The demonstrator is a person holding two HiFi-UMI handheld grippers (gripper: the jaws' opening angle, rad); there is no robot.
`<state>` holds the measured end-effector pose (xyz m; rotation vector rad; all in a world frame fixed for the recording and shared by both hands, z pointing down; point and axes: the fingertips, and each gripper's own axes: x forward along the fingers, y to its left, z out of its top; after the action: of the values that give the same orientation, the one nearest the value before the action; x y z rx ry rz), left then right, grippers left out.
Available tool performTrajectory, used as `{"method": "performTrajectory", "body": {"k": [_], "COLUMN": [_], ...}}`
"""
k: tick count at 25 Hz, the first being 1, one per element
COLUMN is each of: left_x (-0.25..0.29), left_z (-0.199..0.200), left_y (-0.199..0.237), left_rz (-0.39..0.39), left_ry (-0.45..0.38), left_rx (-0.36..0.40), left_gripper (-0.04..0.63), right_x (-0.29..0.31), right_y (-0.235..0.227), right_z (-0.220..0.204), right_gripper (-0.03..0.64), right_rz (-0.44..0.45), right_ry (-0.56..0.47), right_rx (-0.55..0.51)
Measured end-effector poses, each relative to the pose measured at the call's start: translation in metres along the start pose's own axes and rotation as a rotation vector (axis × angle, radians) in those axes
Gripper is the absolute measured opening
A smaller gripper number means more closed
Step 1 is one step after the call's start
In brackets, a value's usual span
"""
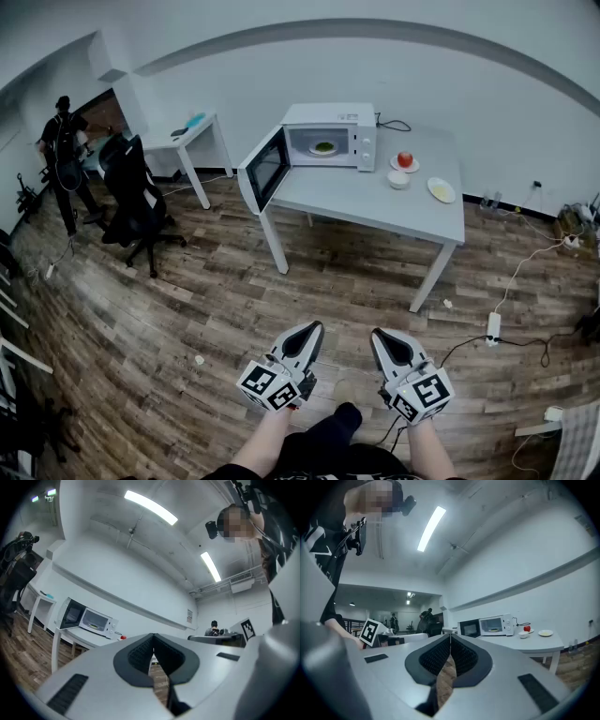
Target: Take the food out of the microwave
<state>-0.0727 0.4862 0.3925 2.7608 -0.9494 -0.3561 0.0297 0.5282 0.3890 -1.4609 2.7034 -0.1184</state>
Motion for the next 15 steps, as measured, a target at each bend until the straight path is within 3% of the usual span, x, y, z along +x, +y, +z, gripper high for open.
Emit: {"method": "performTrajectory", "body": {"k": [15], "left_x": [0.139], "left_z": [0.002], "left_y": [0.087], "left_rz": [0.038], "left_ry": [-0.012], "left_rx": [0.000], "left_gripper": [0.009], "right_x": [0.111], "right_y": [-0.120], "right_z": [0.011], "right_gripper": [0.032], "right_rz": [0.031], "right_ry": [0.030], "right_rx": [-0.023]}}
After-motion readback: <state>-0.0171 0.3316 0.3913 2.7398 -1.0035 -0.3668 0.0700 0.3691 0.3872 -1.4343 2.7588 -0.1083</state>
